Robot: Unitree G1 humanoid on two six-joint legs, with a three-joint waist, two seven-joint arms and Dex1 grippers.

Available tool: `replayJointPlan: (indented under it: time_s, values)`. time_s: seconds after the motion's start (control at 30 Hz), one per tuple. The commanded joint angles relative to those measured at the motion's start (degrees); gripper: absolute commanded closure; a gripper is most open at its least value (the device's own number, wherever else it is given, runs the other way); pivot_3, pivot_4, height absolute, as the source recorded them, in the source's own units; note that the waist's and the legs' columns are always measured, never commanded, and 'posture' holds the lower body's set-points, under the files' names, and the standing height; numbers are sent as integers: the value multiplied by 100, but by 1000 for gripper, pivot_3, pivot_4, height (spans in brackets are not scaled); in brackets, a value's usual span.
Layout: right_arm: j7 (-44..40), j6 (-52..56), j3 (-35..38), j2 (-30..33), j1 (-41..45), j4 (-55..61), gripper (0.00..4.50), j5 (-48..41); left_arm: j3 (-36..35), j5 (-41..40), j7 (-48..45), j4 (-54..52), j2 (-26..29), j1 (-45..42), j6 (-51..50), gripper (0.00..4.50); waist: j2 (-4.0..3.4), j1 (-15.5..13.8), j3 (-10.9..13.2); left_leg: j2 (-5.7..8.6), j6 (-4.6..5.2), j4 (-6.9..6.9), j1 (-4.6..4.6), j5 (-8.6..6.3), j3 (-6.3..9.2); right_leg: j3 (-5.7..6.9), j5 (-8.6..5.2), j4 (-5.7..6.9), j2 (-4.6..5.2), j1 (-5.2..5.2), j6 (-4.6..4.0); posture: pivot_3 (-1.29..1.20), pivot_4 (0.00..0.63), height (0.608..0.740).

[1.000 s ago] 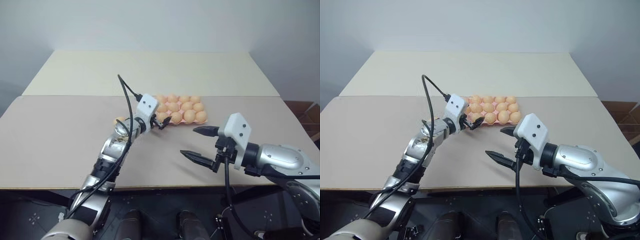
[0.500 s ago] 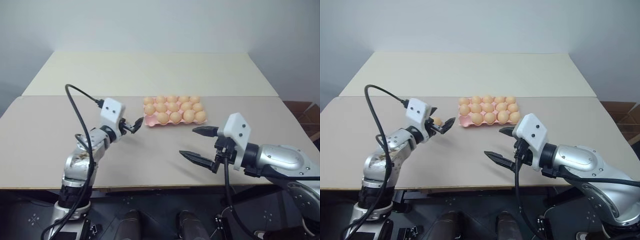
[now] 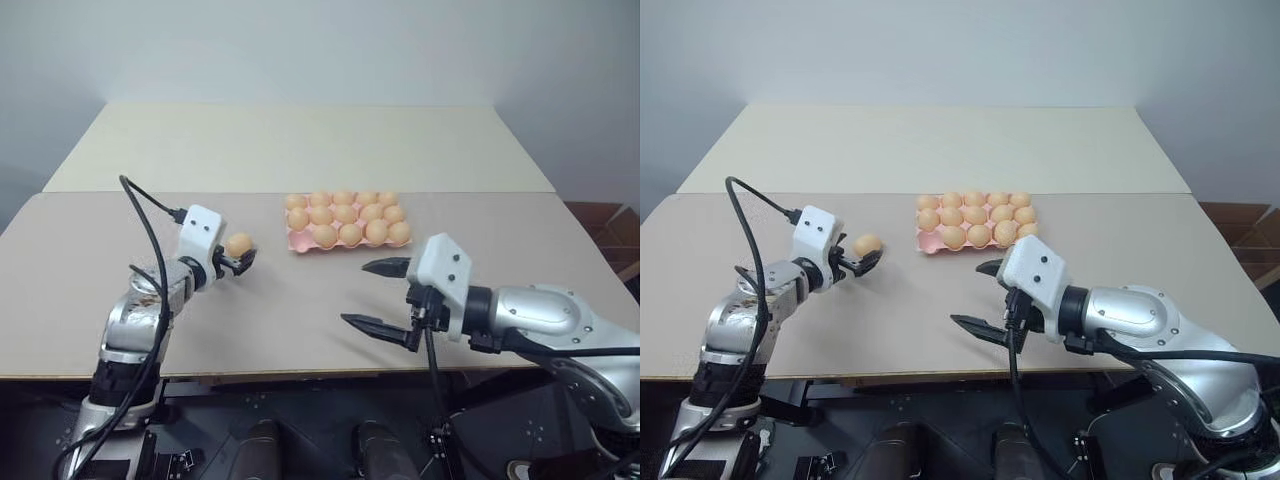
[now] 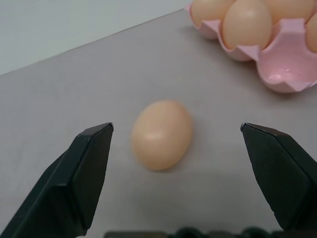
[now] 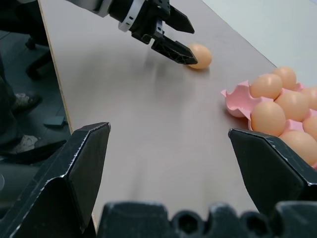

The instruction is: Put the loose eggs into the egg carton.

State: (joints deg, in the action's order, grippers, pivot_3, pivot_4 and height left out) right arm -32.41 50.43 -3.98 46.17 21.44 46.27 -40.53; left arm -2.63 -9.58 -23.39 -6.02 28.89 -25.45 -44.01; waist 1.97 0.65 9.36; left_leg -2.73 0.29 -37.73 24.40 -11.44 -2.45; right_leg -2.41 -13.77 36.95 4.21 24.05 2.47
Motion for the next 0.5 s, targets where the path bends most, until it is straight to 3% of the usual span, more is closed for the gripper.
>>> replayJointPlan:
  time_s: [0.03, 0.2, 0.33, 0.5]
  values:
    - [-60, -210, -41, -63, 118, 53, 0, 165, 65, 65, -22, 209, -47, -257, 259, 25, 0, -8, 0, 0, 0, 0, 1, 0, 0, 0, 0, 0, 0, 0, 0, 0, 150, 740]
    - [-108, -251, -127, -146, 153, 28, 0, 342, 95, 114, 1, 878, -231, -534, 551, 25, 0, -16, 0, 1, 0, -1, 5, 0, 0, 1, 0, -1, 1, 2, 0, 0, 150, 740]
    - [-167, -271, -151, -182, 158, 25, 0, 462, 199, 154, -76, 1232, -285, -681, 749, 857, 0, -3, 0, 0, 0, -1, 5, 0, 0, 1, 0, 0, 0, 4, 0, 0, 150, 740]
    - [-185, -284, -131, -219, 122, 30, 0, 551, 169, 147, -119, 1203, -264, -610, 779, 2480, 0, 1, 0, 0, 0, -1, 6, 0, -1, 0, 0, 1, 0, 5, 1, 0, 150, 740]
